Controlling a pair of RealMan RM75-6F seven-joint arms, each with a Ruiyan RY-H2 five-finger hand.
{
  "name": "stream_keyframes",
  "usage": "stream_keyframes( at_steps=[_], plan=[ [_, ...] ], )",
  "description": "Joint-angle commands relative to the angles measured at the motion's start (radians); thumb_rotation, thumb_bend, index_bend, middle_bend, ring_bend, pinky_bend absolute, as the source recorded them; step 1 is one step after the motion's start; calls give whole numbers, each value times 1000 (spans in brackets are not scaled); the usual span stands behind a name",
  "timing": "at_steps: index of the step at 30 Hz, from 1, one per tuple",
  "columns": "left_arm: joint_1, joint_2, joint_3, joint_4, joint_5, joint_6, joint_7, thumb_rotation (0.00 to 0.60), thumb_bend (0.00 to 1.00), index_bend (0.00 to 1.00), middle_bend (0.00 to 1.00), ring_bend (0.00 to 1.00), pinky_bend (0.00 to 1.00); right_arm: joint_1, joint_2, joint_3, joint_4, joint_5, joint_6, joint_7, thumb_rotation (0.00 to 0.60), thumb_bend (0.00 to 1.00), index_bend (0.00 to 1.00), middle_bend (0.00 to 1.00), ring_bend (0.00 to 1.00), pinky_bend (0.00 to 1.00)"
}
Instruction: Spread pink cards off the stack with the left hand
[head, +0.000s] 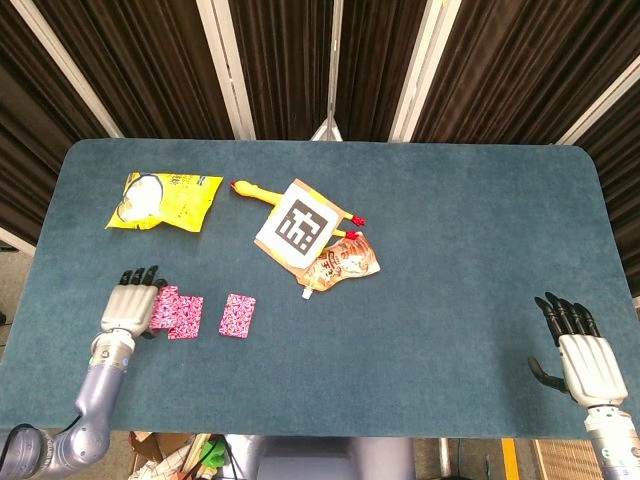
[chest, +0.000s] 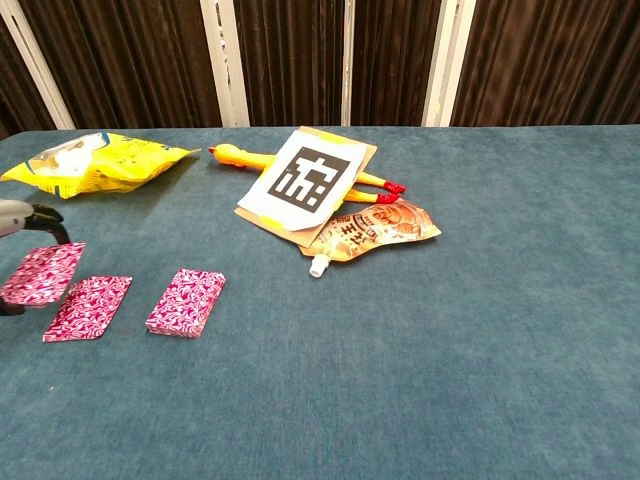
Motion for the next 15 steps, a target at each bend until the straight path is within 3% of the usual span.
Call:
stream_keyframes(
  at_steps=[1, 7, 15],
  plan=[
    [17, 3, 15, 36, 5, -20, -23, 600, 458, 363, 0, 0, 0, 0, 0, 0, 0, 0, 1, -1, 600, 362, 0, 0, 0, 19],
    [28, -9, 0, 69, 42, -38, -71, 600, 458, 366, 0, 0, 0, -1, -1, 0, -3, 2, 2, -5, 600, 362, 0, 0, 0, 19],
    [12, -11, -4, 67, 11, -34, -13, 600, 458, 365, 0, 0, 0, -1, 1, 1, -2, 2, 2, 0, 600, 363, 0, 0, 0, 19]
  ],
)
